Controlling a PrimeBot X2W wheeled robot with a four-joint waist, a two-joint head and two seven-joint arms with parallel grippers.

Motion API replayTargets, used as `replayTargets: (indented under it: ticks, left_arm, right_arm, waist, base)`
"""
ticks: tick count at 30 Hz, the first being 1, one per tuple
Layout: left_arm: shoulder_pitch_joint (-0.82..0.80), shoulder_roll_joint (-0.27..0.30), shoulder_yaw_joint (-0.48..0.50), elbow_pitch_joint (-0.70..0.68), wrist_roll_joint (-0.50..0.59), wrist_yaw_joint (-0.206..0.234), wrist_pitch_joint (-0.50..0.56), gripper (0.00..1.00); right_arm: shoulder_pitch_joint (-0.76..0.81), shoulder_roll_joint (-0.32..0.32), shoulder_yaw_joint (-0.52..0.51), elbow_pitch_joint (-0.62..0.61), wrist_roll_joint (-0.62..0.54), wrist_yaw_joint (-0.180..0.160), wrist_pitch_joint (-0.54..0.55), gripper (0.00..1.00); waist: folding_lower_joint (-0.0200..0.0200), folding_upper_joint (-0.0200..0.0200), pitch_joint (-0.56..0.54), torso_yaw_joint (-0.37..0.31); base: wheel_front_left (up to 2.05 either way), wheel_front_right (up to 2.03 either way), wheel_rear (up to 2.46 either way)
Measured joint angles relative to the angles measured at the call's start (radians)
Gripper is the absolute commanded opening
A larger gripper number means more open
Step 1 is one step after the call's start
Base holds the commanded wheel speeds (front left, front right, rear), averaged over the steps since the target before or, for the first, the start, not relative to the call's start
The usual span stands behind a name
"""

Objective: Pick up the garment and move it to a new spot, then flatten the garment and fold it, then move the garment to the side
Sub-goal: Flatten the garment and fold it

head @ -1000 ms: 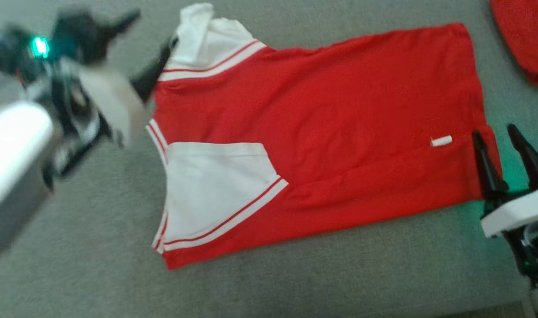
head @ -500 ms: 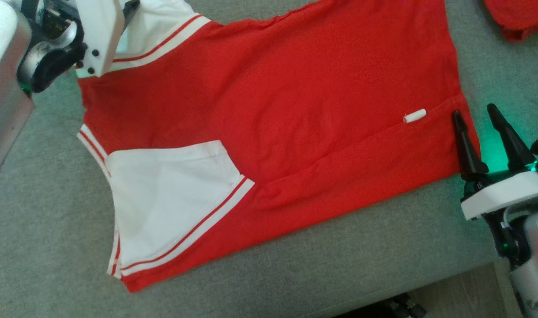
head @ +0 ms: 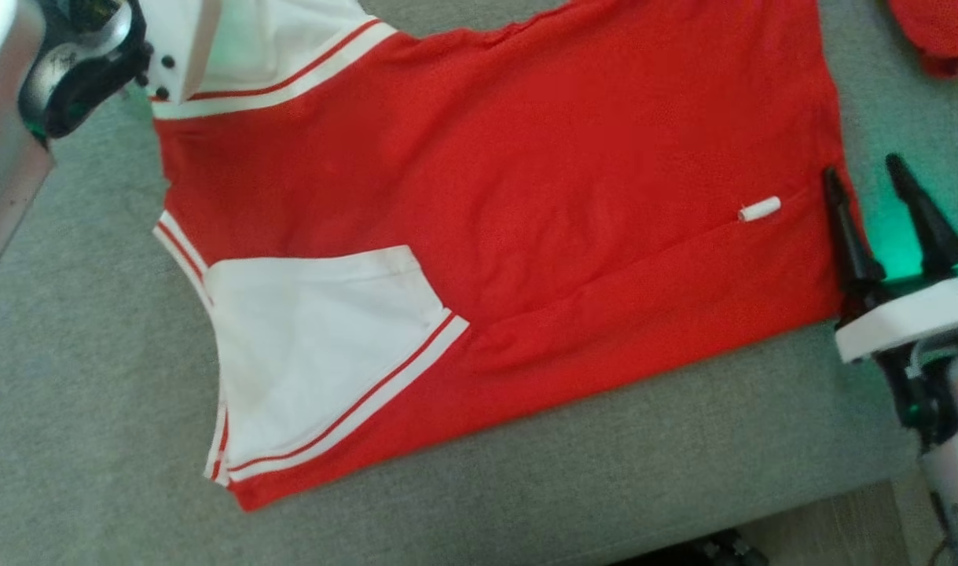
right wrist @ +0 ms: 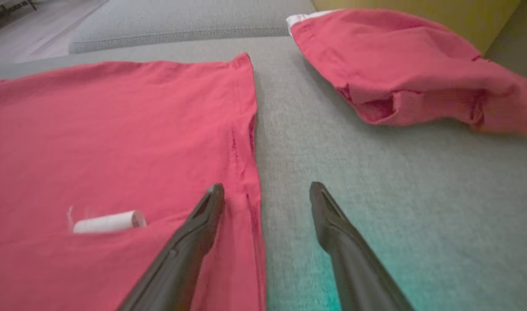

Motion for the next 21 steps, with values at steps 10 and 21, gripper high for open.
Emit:
replayTargets:
  ticks: [10, 21]
  left_arm:
    - [-0.013, 0.012, 0.0, -0.057, -0.049, -0.001, -0.054, 0.0]
    - [-0.041, 0.01, -0.017, -0.071, -0.049, -0.002, -0.088, 0.0]
  right_arm:
    - [-0.216, -0.113, 0.026, 0.03, 0.119, 0.0, 0.171, 1.0]
    - [-0.455, -0.16, 0.173, 0.247, 0.129, 0.0, 0.235, 1.0]
  waist:
    - [-0.0001, 0.0, -0.003, 0.063]
    - [0.0001, 0.0, 0.031, 0.099]
  base:
    - [0.0, 0.0, 0.0]
    - [0.0, 0.0, 0.0]
